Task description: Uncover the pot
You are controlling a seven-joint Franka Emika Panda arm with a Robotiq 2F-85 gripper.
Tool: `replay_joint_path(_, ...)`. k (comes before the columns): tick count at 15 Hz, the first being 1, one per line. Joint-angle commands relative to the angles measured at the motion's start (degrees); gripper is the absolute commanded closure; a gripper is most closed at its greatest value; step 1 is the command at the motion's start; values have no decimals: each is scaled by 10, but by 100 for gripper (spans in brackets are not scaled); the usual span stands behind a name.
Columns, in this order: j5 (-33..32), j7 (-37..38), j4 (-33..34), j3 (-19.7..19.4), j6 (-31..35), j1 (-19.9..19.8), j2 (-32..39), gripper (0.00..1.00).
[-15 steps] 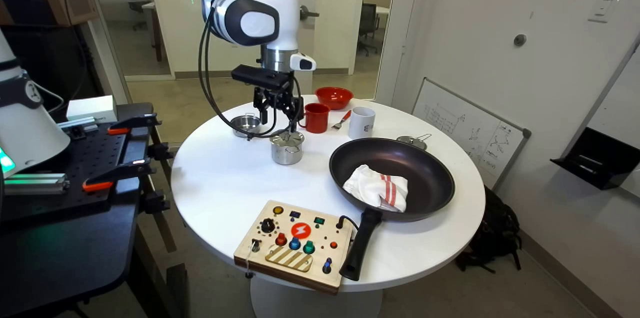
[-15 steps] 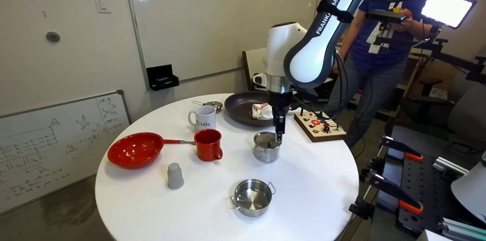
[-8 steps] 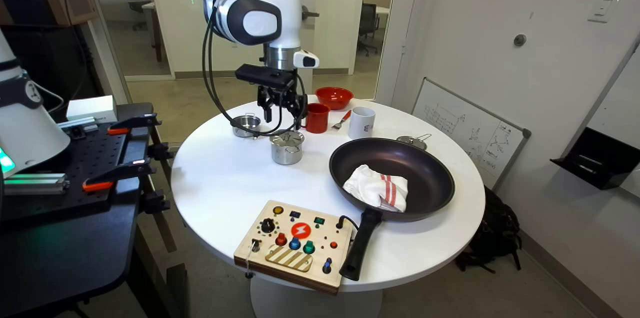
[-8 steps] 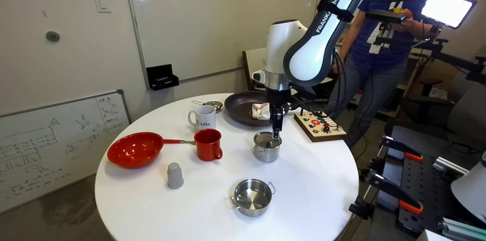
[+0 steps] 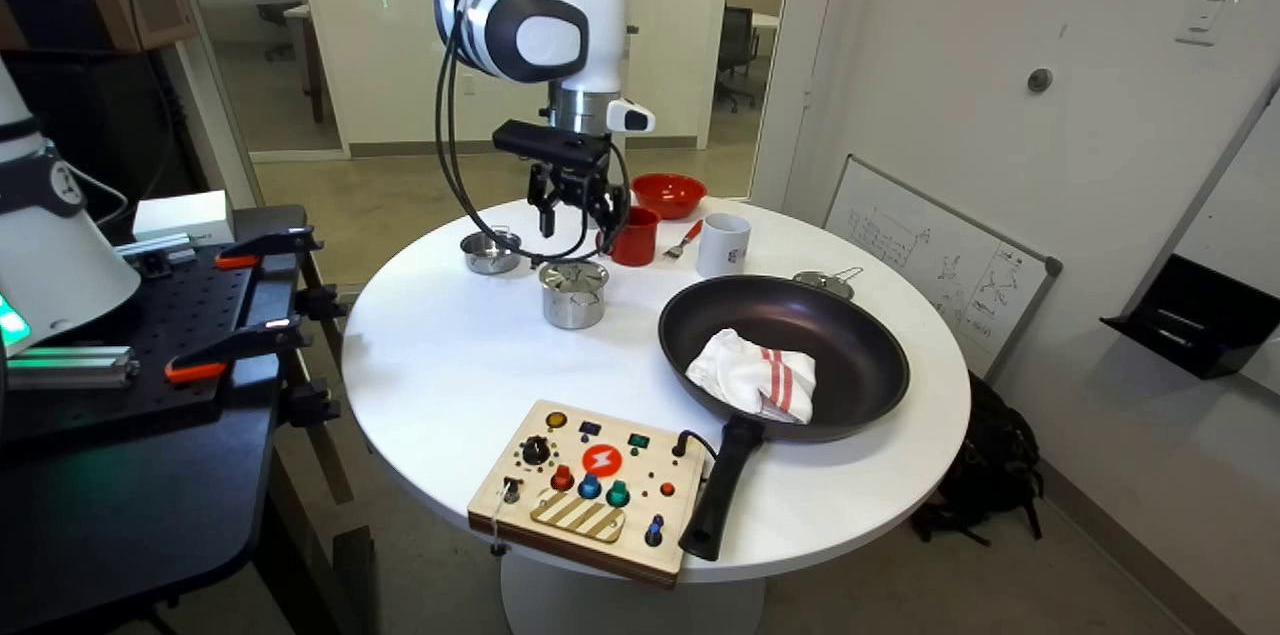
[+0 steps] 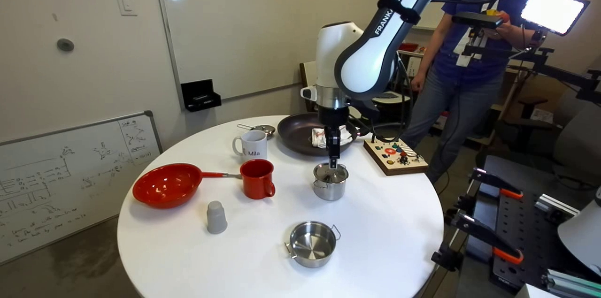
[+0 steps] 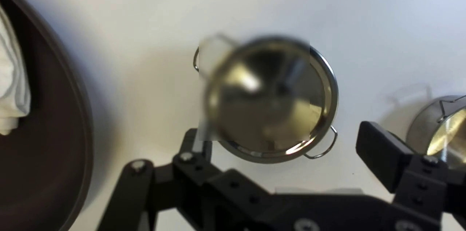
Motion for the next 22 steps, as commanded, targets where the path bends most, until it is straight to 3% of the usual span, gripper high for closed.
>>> replay_joint_path(1,12,-12,38,4,-32,-3,32,0)
replay_joint_path(22,7,9,44,-3,-33,5,55,0)
